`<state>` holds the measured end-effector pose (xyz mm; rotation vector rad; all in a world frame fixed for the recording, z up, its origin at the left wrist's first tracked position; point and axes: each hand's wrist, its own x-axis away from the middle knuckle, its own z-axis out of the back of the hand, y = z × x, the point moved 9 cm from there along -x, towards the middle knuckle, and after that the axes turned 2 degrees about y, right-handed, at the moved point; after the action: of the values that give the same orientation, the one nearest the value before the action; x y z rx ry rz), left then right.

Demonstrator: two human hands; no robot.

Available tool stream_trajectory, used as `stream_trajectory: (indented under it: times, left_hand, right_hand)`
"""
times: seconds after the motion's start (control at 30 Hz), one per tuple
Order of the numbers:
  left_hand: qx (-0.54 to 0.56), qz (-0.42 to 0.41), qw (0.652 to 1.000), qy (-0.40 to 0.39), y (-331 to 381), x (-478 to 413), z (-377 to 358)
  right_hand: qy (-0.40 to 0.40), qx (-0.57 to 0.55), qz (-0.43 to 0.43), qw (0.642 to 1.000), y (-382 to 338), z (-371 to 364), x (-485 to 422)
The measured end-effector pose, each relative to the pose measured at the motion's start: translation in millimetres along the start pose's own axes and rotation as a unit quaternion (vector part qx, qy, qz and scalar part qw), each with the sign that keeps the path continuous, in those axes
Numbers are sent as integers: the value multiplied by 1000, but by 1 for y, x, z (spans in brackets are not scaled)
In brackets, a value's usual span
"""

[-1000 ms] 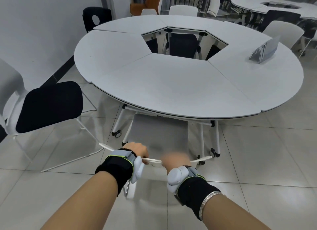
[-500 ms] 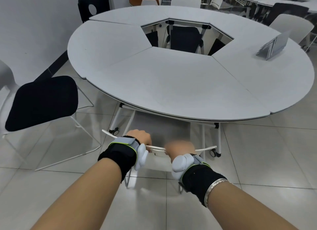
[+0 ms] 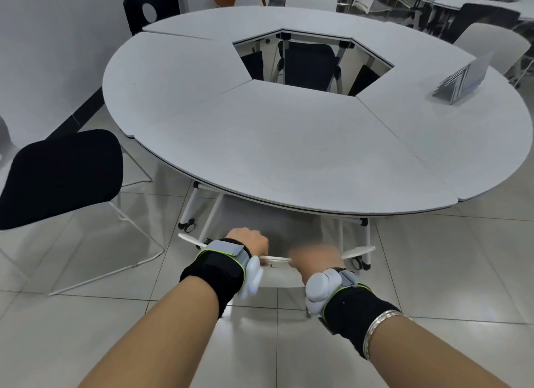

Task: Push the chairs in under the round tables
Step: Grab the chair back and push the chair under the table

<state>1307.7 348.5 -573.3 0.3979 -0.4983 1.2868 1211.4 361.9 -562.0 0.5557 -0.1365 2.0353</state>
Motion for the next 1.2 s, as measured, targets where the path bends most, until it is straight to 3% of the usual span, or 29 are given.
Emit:
stream_trajectory:
  times: [0.5,1.2]
  left_hand:
    - [-51,-35,998,-33,35,16,-18]
    - [-28,28,999,-15,-7,-30,24]
  right_hand:
    - [-20,-6,-7,1000,-6,-18,35]
    - [24,-41,3,999,16,13,-22]
